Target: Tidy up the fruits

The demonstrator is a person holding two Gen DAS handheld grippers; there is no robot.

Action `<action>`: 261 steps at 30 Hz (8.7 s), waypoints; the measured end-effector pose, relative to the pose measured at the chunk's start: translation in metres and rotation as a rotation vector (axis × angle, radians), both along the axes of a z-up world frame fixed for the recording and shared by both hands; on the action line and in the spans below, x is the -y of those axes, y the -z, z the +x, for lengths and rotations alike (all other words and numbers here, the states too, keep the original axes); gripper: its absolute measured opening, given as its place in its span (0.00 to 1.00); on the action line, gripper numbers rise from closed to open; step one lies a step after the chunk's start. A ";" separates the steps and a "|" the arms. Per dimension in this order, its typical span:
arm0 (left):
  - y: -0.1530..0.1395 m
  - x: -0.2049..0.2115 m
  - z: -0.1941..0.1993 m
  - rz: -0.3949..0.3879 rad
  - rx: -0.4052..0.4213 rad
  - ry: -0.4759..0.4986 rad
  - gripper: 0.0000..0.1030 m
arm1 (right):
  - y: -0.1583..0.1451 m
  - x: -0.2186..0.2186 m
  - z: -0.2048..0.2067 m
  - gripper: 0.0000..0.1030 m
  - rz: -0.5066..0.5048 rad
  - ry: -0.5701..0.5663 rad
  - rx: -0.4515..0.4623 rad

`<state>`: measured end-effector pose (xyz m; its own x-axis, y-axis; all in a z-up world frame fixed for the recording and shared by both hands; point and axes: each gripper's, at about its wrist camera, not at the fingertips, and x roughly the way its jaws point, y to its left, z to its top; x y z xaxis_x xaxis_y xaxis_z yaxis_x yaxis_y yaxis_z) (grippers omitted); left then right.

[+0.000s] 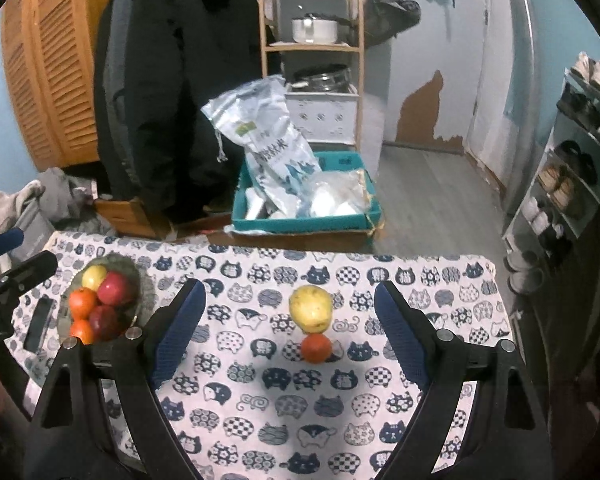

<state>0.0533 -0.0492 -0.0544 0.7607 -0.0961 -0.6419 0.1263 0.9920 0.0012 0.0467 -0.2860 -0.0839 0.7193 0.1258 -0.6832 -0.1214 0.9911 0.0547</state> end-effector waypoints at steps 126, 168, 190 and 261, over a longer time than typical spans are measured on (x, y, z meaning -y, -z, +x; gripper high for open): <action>0.215 0.214 0.100 0.043 -0.525 0.334 0.43 | 0.172 0.142 0.046 0.63 0.074 0.263 -0.395; 0.042 0.070 0.029 -0.057 -0.172 0.149 0.42 | 0.019 0.011 0.016 0.63 0.030 0.022 -0.114; 0.046 -0.069 0.013 -0.094 -0.155 -0.094 0.42 | 0.013 -0.123 0.040 0.63 0.057 -0.198 -0.117; 0.115 -0.189 0.010 -0.198 -0.299 -0.312 0.67 | 0.098 -0.253 0.090 0.74 0.120 -0.351 -0.279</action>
<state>0.0633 0.1401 -0.1694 0.5569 -0.0344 -0.8299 -0.2122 0.9601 -0.1822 0.1366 -0.0333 -0.1823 0.4095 0.4190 -0.8104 -0.4125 0.8774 0.2452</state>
